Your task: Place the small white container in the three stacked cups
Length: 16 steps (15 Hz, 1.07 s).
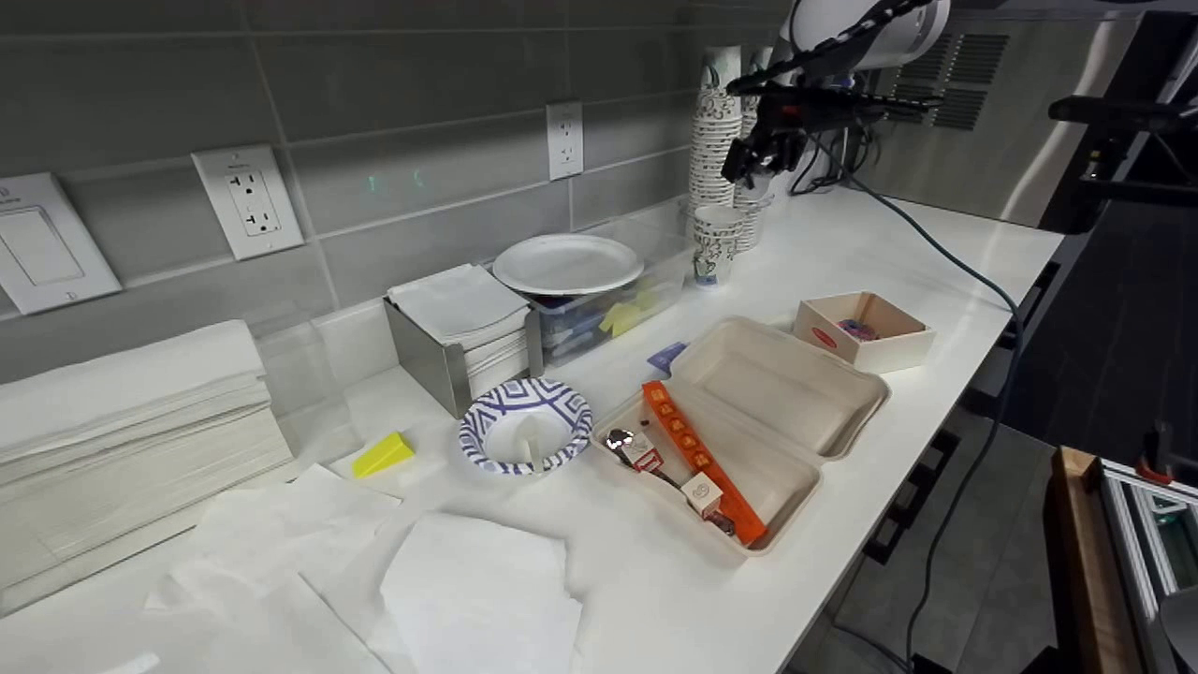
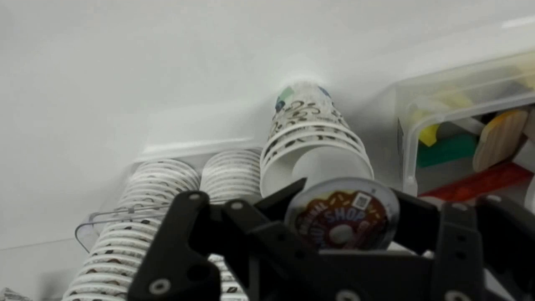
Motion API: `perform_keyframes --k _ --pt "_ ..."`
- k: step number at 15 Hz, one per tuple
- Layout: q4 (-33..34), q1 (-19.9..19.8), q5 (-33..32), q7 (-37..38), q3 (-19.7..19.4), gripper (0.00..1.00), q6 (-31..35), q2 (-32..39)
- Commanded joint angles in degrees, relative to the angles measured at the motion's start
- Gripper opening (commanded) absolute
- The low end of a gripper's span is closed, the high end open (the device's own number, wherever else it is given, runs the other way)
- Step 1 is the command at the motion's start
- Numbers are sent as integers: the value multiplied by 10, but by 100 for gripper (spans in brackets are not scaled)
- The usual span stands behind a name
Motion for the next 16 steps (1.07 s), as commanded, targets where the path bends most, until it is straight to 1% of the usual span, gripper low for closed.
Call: perform_keyframes --k 1,3,4,5,6,7,8,11,12,14,16 --pt "29 -6 29 -6 6 7 70 52" --pt "39 -9 38 -7 9 7 92 75" --pt "42 -10 38 -6 9 54 93 84" --pt "43 -10 38 -5 9 54 92 87" --pt "44 -9 32 -1 6 60 92 90" --pt "44 -8 30 -1 6 67 90 89" --pt "37 -6 24 -1 4 76 82 80" --pt "15 2 10 7 -2 98 32 42" --pt "9 6 1 13 -6 100 16 31" --pt "-9 17 -25 35 -15 100 -31 -4" --pt "-20 19 -42 32 -11 100 -129 -41"
